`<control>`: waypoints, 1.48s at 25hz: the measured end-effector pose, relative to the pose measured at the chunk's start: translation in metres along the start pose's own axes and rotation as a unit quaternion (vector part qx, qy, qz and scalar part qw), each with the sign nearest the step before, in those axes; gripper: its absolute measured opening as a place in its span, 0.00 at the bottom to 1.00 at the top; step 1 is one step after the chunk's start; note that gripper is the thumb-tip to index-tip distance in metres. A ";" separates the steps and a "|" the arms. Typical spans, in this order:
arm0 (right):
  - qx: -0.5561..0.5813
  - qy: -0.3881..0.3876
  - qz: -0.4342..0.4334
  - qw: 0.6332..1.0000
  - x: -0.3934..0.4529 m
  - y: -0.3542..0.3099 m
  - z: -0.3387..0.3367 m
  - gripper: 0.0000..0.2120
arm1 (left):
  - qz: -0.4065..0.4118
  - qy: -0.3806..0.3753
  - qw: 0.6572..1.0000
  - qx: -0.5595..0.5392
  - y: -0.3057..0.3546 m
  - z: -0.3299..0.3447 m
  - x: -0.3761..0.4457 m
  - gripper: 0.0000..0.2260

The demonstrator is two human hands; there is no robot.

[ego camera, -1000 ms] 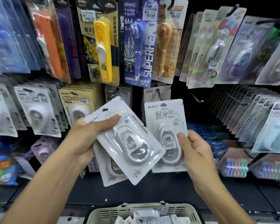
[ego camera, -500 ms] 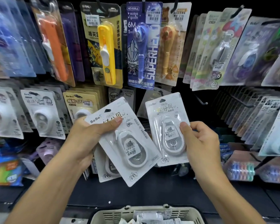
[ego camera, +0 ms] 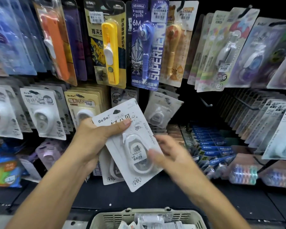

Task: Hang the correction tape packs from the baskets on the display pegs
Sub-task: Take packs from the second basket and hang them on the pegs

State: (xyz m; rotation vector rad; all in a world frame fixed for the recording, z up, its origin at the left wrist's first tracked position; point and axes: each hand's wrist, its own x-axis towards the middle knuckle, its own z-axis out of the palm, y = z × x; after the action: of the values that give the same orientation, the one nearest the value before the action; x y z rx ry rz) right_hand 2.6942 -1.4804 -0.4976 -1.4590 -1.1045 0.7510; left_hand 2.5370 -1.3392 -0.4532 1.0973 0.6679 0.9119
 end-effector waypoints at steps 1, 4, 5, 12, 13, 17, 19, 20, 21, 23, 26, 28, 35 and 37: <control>0.036 -0.053 0.018 0.998 -0.002 0.003 0.012 0.25 | -0.007 -0.003 1.000 -0.005 -0.003 0.004 -0.001 0.11; 0.152 -0.038 0.015 0.988 -0.004 0.006 0.028 0.24 | -0.044 -0.015 0.998 -0.039 -0.008 0.010 -0.001 0.16; 0.201 -0.017 0.017 0.979 -0.004 0.004 0.025 0.22 | -0.067 -0.047 0.995 -0.054 -0.006 0.007 -0.001 0.18; 0.192 0.177 0.063 0.963 -0.003 -0.008 -0.004 0.10 | -0.061 -0.029 0.998 -0.020 -0.008 0.002 -0.003 0.19; 0.175 0.189 0.070 0.964 -0.004 -0.006 -0.008 0.07 | -0.041 0.010 0.999 -0.014 -0.007 0.001 -0.002 0.17; 0.133 0.177 0.088 0.971 -0.007 -0.005 -0.022 0.08 | 0.032 0.073 0.996 -0.050 0.002 -0.008 0.003 0.17; 0.166 0.203 0.100 0.960 -0.003 -0.002 -0.025 0.14 | 0.050 0.064 0.995 -0.058 0.002 -0.003 0.000 0.16; 0.183 0.217 0.109 0.953 -0.001 0.001 -0.024 0.20 | 0.050 0.058 0.995 -0.061 0.001 0.000 -0.001 0.14; 0.162 0.221 0.110 0.955 -0.002 0.003 -0.023 0.25 | 0.047 0.051 0.996 -0.064 -0.001 0.002 -0.002 0.11; 0.083 0.146 0.080 0.983 -0.004 0.005 -0.014 0.31 | 0.045 0.032 0.997 -0.058 -0.004 0.006 -0.003 0.08; 0.081 -0.036 0.041 0.995 -0.008 0.010 0.009 0.27 | 0.038 -0.041 0.998 0.006 -0.011 0.015 -0.007 0.12; 0.119 0.005 0.011 0.993 -0.006 0.008 0.011 0.16 | 0.079 -0.057 0.989 0.112 -0.012 0.013 -0.007 0.09; 0.133 0.214 0.034 0.967 -0.005 0.016 -0.027 0.07 | 0.225 0.099 0.822 0.513 0.004 -0.031 0.010 0.19; 0.131 0.222 0.031 0.966 -0.003 0.019 -0.021 0.10 | 0.182 0.097 0.760 0.616 0.001 -0.029 0.009 0.24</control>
State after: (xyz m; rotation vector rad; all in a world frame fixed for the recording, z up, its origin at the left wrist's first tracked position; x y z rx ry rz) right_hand 2.7164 -1.4905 -0.5120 -1.3515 -0.5949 0.5498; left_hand 2.5172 -1.3180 -0.4618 2.3982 1.3379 0.8803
